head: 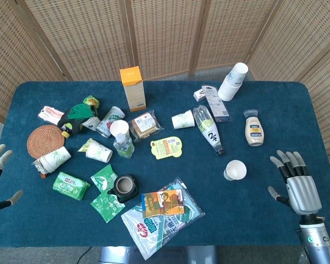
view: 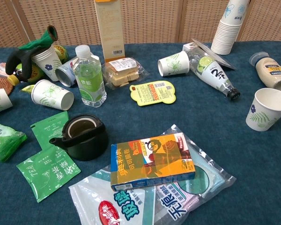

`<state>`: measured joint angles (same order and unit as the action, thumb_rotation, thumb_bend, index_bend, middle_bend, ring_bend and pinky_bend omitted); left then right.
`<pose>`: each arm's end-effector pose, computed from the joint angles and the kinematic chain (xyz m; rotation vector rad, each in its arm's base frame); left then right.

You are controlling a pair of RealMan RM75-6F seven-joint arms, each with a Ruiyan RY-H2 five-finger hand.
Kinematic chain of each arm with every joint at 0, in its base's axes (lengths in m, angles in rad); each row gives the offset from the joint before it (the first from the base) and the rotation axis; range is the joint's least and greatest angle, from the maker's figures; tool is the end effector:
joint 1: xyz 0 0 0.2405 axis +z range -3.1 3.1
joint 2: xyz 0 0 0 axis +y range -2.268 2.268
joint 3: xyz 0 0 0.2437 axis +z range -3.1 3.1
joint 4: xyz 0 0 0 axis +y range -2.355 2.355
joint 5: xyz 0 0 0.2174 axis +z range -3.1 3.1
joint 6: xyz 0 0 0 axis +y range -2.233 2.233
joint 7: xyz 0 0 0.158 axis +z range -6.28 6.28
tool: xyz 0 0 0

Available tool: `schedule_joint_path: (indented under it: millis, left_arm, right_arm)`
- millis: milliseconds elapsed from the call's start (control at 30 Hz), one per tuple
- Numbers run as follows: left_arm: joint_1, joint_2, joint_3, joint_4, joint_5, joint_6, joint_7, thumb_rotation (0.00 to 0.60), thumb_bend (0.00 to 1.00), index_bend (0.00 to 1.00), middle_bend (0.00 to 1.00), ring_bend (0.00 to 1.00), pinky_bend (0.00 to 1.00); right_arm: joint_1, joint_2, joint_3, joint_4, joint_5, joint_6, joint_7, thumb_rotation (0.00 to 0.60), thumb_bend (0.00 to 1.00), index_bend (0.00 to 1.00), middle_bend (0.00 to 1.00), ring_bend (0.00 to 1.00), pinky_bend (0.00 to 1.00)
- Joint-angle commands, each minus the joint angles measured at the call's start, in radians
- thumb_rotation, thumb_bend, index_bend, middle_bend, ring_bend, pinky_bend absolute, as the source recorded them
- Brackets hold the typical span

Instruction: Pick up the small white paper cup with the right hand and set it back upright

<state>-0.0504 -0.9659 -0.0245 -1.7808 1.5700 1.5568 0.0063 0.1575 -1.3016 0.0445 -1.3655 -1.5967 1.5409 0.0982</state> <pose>-0.2742 0.1772 0.1797 -1.3988 -0.8685 -0.9556 -0.3005 -0.2173 0.1128 1.4606 -0.8122 1.0636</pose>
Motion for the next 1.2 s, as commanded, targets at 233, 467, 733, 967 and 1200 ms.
schedule_joint_path:
  millis: [233,467,733,967,1200]
  left_arm:
    - [0.002,-0.004,0.001,-0.002,0.007,0.004,0.012,0.600,0.25,0.00,0.00,0.00,0.00]
    - [0.000,-0.006,-0.004,-0.001,-0.008,-0.003,0.016,0.600,0.25,0.00,0.00,0.00,0.00]
    - [0.004,0.004,-0.010,0.001,-0.015,0.006,-0.012,0.600,0.25,0.00,0.00,0.00,0.00]
    - [0.002,0.007,-0.013,0.007,-0.021,0.001,-0.026,0.600,0.25,0.00,0.00,0.00,0.00]
    - [0.000,0.004,-0.013,0.006,-0.025,-0.004,-0.018,0.600,0.25,0.00,0.00,0.00,0.00]
  right_arm:
    - [0.019,-0.003,-0.016,-0.041,-0.029,-0.032,0.024,0.600,0.27,0.13,0.00,0.00,0.00]
    - [0.104,-0.019,-0.015,-0.093,-0.045,-0.162,0.035,0.600,0.27,0.09,0.01,0.00,0.03]
    - [0.201,-0.076,0.003,-0.072,0.018,-0.344,0.053,0.600,0.27,0.09,0.02,0.00,0.07]
    - [0.235,-0.120,0.020,-0.007,0.065,-0.398,0.071,0.600,0.27,0.09,0.02,0.00,0.09]
    - [0.240,-0.155,0.026,0.067,0.081,-0.392,0.121,0.600,0.28,0.12,0.14,0.03,0.16]
